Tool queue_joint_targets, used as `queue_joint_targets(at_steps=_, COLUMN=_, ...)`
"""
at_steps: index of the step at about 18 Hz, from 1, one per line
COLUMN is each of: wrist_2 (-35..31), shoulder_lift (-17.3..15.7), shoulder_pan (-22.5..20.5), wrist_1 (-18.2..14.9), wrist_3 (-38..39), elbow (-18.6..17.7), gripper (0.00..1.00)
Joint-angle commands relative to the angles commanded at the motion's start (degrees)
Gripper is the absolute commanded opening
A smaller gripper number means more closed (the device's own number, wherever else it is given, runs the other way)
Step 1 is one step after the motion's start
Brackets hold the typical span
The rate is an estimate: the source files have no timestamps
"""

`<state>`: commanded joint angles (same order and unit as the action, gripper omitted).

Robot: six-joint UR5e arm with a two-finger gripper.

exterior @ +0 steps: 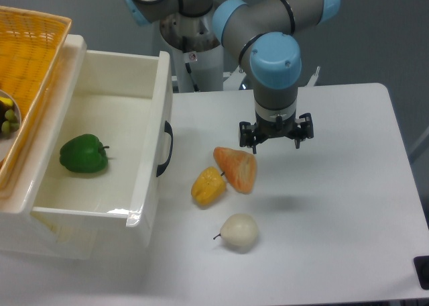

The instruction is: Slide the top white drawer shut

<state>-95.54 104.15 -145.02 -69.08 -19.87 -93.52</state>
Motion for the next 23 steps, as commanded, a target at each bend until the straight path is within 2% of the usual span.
queue_joint_targets(at_steps=2, wrist_2=-0.3, shoulder_lift=0.5, shoulder_pan=1.4, wrist_1=0.2, wrist_3=2.6, elbow=0.0, gripper=1.0)
queue_joint_targets(at_steps=16, wrist_2=-0.9, shoulder_lift=2.1, shoulder_pan=10.1, wrist_1=0.2, wrist_3=3.2, elbow=-1.6, gripper=1.0)
queue_joint_targets(at_steps=23, wrist_2=-0.8, shoulder_lift=2.4, shoulder_pan=12.0, wrist_1=0.0, wrist_3=3.3, elbow=-1.7, gripper=1.0)
